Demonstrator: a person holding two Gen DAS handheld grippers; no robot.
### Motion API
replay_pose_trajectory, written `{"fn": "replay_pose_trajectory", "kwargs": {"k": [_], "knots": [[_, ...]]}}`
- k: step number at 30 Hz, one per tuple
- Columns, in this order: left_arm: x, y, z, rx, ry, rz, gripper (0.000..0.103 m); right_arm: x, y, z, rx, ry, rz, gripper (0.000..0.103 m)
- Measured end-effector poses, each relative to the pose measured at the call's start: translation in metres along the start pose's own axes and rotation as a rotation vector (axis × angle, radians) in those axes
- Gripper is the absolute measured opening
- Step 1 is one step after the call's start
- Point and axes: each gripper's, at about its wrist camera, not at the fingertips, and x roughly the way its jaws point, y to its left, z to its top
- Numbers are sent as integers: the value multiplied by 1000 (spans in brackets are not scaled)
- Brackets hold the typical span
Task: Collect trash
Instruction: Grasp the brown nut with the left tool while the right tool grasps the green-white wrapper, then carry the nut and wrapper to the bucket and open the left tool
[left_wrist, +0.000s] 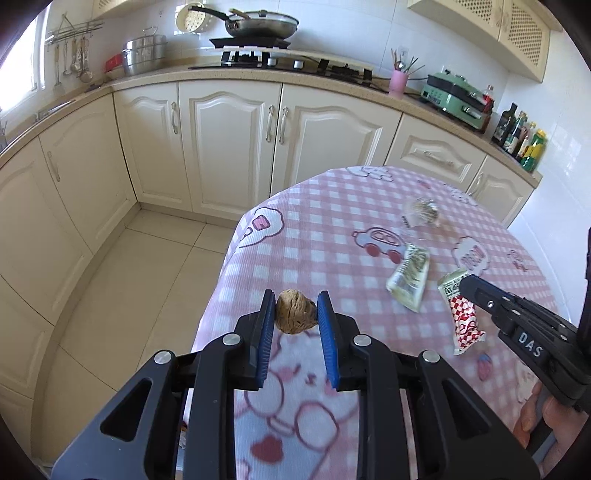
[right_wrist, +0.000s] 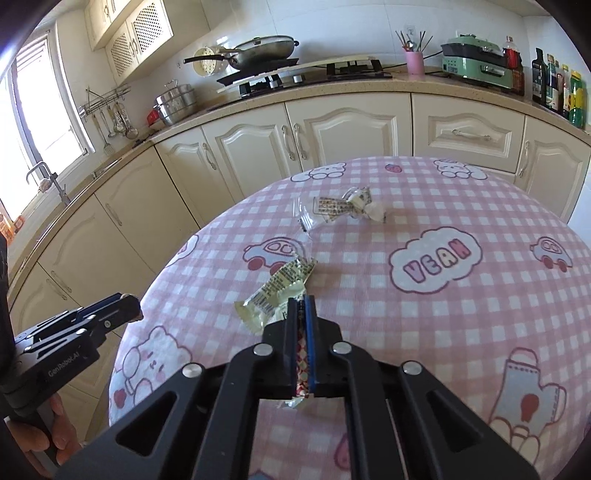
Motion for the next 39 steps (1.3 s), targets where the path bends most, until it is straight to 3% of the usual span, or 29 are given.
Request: {"fn": "replay_pose_trajectory", "kwargs": {"k": [6, 12, 18, 25, 32, 37, 39], "knots": [[-41, 7, -15, -26, -41, -21, 22, -33, 17, -12, -27, -22, 38, 4], [-86, 27, -40, -43, -93, 28, 22, -65, 61, -22, -87, -50, 121, 4], [-113, 66, -69, -99, -97, 94, 22, -74, 120, -38, -159, -31, 223, 4], [-124, 122, -100, -192, -68, 172, 22, -56, 193, -65, -247, 34, 314, 4], [-109, 172, -122, -272, -3, 233, 22, -19, 253, -94, -314, 117, 378, 4], [-93, 197, -130, -320, 37, 238, 23, 9, 282, -109, -339, 163, 394, 4], [-87, 204, -130, -336, 52, 236, 29, 19, 290, -112, -342, 179, 396, 4]]}}
